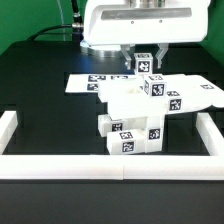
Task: Assemble chair
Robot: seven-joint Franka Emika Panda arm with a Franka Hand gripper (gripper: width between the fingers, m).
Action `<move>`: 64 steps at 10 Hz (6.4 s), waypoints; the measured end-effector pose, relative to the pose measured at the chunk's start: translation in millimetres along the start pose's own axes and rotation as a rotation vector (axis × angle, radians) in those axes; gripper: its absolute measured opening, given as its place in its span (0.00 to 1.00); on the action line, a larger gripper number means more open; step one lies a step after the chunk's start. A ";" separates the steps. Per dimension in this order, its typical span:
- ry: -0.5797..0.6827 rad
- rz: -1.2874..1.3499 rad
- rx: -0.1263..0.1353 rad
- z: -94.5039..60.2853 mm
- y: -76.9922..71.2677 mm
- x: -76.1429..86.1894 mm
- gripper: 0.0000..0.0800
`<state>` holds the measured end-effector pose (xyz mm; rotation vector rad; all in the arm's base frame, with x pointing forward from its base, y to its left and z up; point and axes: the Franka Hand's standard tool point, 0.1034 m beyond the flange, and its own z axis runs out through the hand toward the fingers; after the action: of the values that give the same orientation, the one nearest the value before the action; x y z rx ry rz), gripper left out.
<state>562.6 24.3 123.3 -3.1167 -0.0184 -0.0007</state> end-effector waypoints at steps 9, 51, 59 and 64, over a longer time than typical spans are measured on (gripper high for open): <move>0.000 -0.005 -0.001 1.4 3.7 0.0 0.36; 0.027 -0.074 -0.006 9.8 1.6 2.8 0.81; 0.011 -0.248 -0.008 16.0 1.1 -5.4 0.56; 0.011 -0.186 -0.007 16.2 2.1 -5.4 0.34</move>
Offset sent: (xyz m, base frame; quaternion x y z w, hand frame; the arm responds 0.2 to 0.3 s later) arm 0.0044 -0.0071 -0.0020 -0.0005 0.0018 -0.0308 0.9995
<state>557.3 22.6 107.0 -3.1085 -0.3083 -0.0214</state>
